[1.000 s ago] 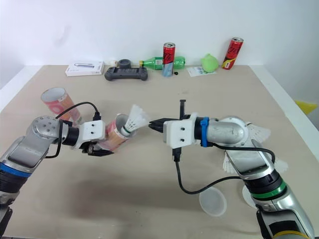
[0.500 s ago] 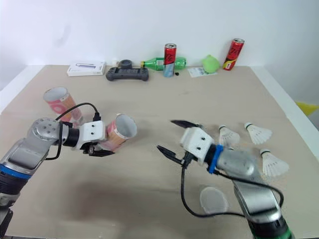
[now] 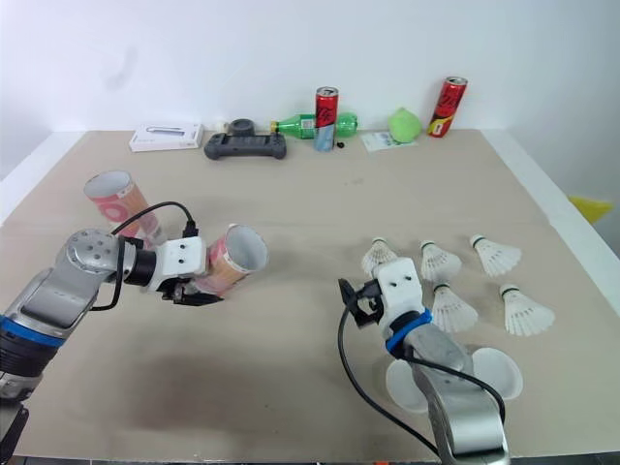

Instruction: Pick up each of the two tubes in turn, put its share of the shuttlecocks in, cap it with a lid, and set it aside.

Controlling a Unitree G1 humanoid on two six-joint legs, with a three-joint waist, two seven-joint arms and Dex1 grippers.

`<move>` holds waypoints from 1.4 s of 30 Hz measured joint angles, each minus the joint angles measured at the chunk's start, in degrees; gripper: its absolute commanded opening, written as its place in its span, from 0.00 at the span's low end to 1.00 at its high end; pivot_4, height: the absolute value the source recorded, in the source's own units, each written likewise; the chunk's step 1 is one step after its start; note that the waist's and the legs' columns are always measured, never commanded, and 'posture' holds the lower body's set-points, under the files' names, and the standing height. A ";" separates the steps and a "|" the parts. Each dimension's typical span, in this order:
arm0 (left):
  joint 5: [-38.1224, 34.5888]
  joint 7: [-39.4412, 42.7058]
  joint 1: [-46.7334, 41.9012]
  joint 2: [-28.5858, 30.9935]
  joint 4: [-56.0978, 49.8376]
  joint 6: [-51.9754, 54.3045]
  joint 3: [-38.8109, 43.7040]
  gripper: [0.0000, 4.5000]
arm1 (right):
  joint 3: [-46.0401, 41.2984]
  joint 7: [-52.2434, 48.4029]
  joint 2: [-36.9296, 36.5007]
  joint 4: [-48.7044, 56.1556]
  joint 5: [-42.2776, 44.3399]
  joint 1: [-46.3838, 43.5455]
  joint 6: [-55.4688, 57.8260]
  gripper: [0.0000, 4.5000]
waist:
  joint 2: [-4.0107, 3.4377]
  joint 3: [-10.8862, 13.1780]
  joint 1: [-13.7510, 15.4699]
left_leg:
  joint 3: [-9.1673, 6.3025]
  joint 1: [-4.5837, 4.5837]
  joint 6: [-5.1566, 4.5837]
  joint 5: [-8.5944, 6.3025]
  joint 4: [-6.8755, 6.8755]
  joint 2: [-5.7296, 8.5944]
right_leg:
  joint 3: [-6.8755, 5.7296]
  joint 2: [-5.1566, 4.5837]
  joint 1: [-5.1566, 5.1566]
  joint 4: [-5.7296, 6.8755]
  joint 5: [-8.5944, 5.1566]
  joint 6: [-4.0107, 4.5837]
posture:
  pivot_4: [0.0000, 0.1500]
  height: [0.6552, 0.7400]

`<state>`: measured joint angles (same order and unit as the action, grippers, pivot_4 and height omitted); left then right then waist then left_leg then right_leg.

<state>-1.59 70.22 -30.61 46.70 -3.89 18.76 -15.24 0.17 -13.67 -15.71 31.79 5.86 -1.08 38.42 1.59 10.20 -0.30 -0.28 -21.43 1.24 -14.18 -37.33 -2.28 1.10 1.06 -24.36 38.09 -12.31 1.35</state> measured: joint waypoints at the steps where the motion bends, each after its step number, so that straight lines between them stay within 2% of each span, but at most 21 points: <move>1: 0.03 0.25 -0.10 -0.08 0.05 -0.07 0.00 0.67 | 0.11 0.64 0.46 -1.37 -0.48 -0.86 -0.02 0.97 | -0.01 0.00 -0.01 | -0.05 -0.04 -0.03 -0.01 0.05 0.10 | 0.05 -0.01 0.00 0.00 0.00 0.00 | 1.00 1.00; 7: 0.05 0.29 -0.08 -0.26 -0.22 -0.04 0.09 0.67 | 0.01 6.14 4.79 -8.86 -2.51 -5.51 0.47 0.97 | -0.02 -0.01 -0.01 | -0.12 -0.15 -0.19 -0.10 0.06 0.26 | 0.08 -0.14 -0.01 0.00 -0.08 -0.08 | 1.00 1.00; 8: 0.05 0.22 -0.02 -0.26 -0.28 0.00 0.11 0.67 | -0.01 6.66 5.06 -9.76 -2.84 -5.78 0.44 0.92 | -0.02 -0.01 -0.04 | -0.12 -0.14 -0.19 -0.10 0.06 0.30 | 0.08 -0.16 -0.01 0.00 -0.08 -0.08 | 1.00 1.00; 11: 0.07 -0.02 0.46 -0.26 -0.57 0.18 0.42 0.67 | 0.03 7.69 5.59 -12.17 -3.47 -6.93 -0.66 0.70 | -0.02 -0.01 -0.39 | -0.13 -0.14 -0.27 -0.06 0.06 0.40 | 0.08 -0.26 0.00 0.00 -0.08 -0.08 | 1.00 1.00; 16: 0.22 -0.32 0.86 -0.26 -1.19 0.39 0.55 0.67 | 0.05 7.97 5.43 -14.70 -4.64 -8.34 -2.25 0.17 | -0.02 -0.01 -0.80 | -0.17 -0.15 -0.40 0.02 0.06 0.55 | 0.14 -0.33 0.04 0.00 -0.06 -0.11 | 1.00 1.00; 18: 0.30 -0.45 0.87 -0.26 -1.26 0.42 0.57 0.67 | 0.04 7.82 5.15 -14.99 -5.01 -8.56 -2.60 0.04 | -0.02 -0.01 -0.82 | -0.18 -0.16 -0.40 0.02 0.06 0.56 | 0.14 -0.34 0.04 0.00 -0.07 -0.12 | 1.00 1.00; 19: 0.39 -0.64 0.92 -0.26 -1.30 0.47 0.57 0.67 | 0.09 7.52 4.48 -15.05 -5.11 -8.60 -2.89 0.01 | -0.02 -0.01 -0.82 | -0.19 -0.17 -0.40 0.02 0.07 0.56 | 0.14 -0.34 0.04 0.00 -0.07 -0.13 | 1.00 1.00; 26: 0.45 -1.14 1.19 -0.35 -1.81 1.28 0.73 0.67 | 1.88 0.84 -1.75 -13.66 -5.12 -8.44 -10.04 0.01 | -0.08 0.03 -0.86 | -0.23 -0.17 -0.42 0.03 0.08 0.60 | 0.13 -0.35 0.04 -0.01 -0.10 -0.17 | 1.00 1.00; 32: 0.49 -1.23 1.13 -0.90 -1.48 1.26 0.81 0.67 | 2.21 -16.93 -10.25 -8.24 2.56 -13.61 -22.44 0.01 | -0.13 0.07 -0.89 | -0.36 -0.16 -0.49 0.07 0.04 0.66 | 0.10 -0.34 0.13 -0.02 -0.12 -0.24 | 1.00 1.00; 34: 0.52 -1.28 1.01 -1.23 -1.04 1.12 0.86 0.67 | 2.92 -25.05 -15.94 -8.20 4.43 -17.97 -26.36 0.01 | -0.18 0.12 -0.89 | -0.36 -0.17 -0.53 0.10 0.05 0.75 | 0.17 -0.36 0.14 -0.03 -0.12 -0.24 | 1.00 1.00; 39: 0.50 -1.24 0.90 -1.89 -0.42 0.99 1.14 0.67 | 6.80 -37.14 -23.41 -8.65 4.40 -23.05 -33.59 0.01 | -0.14 0.10 -0.79 | -0.60 -0.17 -0.53 0.10 0.06 0.82 | 0.08 -0.36 0.27 -0.10 -0.20 -0.33 | 1.00 1.00; 42: 0.52 -1.28 0.87 -2.12 -0.06 0.97 1.43 0.67 | 9.33 -40.31 -25.11 -10.35 1.49 -24.28 -37.43 0.01 | -0.15 0.10 -0.81 | -0.58 -0.18 -0.53 0.10 0.08 0.83 | 0.09 -0.38 0.27 -0.10 -0.21 -0.34 | 1.00 1.00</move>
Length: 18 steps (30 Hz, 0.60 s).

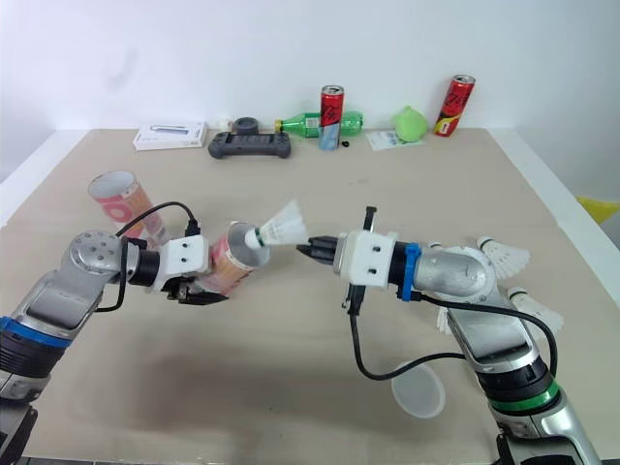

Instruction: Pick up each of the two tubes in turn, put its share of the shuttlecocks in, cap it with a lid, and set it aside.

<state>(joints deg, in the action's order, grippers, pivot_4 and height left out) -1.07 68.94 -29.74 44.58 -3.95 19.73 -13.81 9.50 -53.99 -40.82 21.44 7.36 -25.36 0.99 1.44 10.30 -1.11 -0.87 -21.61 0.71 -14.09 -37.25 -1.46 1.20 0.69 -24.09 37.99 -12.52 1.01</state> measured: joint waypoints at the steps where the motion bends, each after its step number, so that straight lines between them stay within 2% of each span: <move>1: 0.01 -0.05 0.02 -0.05 0.02 0.02 0.06 0.67 | 0.65 -0.29 -0.16 -0.65 -1.22 -0.55 -1.12 0.01 | 0.00 0.00 0.00 | 0.00 0.00 0.00 0.00 0.00 0.00 | 0.00 0.00 0.00 0.00 0.00 0.00 | 1.00 1.00; 6: 0.10 -0.53 0.31 -0.36 -0.08 0.13 0.30 0.67 | 4.38 -0.04 1.79 -3.23 -6.93 -2.41 -5.50 0.01 | 0.00 0.00 0.00 | -0.04 0.00 0.00 0.00 0.00 -0.02 | -0.04 0.00 0.00 0.00 0.00 0.00 | 1.00 1.00; 8: 0.09 -0.78 0.39 -0.55 -0.20 0.11 0.30 0.67 | 5.04 0.41 2.84 -3.30 -7.66 -2.46 -5.93 0.14 | 0.00 0.00 0.12 | -0.09 -0.02 0.01 0.01 -0.01 -0.01 | -0.07 0.00 0.02 0.00 0.00 0.00 | 1.00 1.00; 9: 0.09 -0.82 0.40 -0.57 -0.21 0.11 0.30 0.67 | 5.05 0.50 3.04 -3.30 -7.67 -2.46 -5.87 0.15 | 0.01 0.00 0.13 | -0.09 -0.02 0.01 0.01 -0.01 0.00 | -0.06 0.00 0.02 0.00 0.00 0.00 | 1.00 1.00; 11: 0.11 -0.92 0.39 -0.65 -0.21 0.10 0.28 0.67 | 4.88 1.00 3.48 -2.88 -7.52 -2.31 -4.74 0.37 | 0.01 0.00 0.12 | -0.07 -0.02 0.01 0.01 -0.01 0.03 | -0.04 -0.04 0.03 0.00 0.00 0.00 | 1.00 1.00; 13: 0.12 -0.99 0.39 -0.80 -0.21 0.08 0.26 0.67 | 3.86 1.87 3.87 -1.74 -6.57 -1.36 -3.03 0.51 | 0.01 0.00 0.17 | -0.12 -0.03 0.01 0.01 -0.01 0.07 | -0.06 -0.08 0.04 0.00 0.00 -0.01 | 1.00 1.00; 15: 0.11 -0.98 0.48 -0.96 -0.37 0.08 0.20 0.67 | 0.99 3.89 4.24 1.76 -4.30 2.66 0.81 0.71 | 0.01 0.00 0.31 | -0.17 -0.06 0.02 0.00 0.00 0.09 | -0.07 -0.09 0.05 0.00 -0.08 -0.06 | 1.00 1.00; 17: 0.17 -1.04 0.42 -1.02 -0.50 0.10 0.19 0.67 | -0.38 4.86 4.45 3.23 -3.50 4.55 2.54 0.82 | -0.01 0.00 0.35 | -0.19 -0.08 0.02 0.00 0.02 0.12 | -0.07 -0.11 0.04 0.00 -0.08 -0.05 | 1.00 1.00; 18: 0.16 -1.05 0.61 -1.04 -0.66 0.04 0.17 0.67 | -1.76 5.89 4.85 4.52 -2.81 6.44 3.95 0.82 | -0.01 -0.01 0.44 | -0.25 -0.09 0.02 0.00 0.03 0.14 | -0.08 -0.14 0.06 0.00 -0.12 -0.08 | 1.00 1.00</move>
<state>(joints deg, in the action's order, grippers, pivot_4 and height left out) -0.92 67.89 -29.13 43.53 -4.61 19.78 -13.65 7.74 -48.09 -35.97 25.96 4.55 -18.92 4.94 1.44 10.29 -0.67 -1.12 -21.70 0.73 -14.09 -37.22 -1.32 1.12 0.55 -24.04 37.99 -12.64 0.93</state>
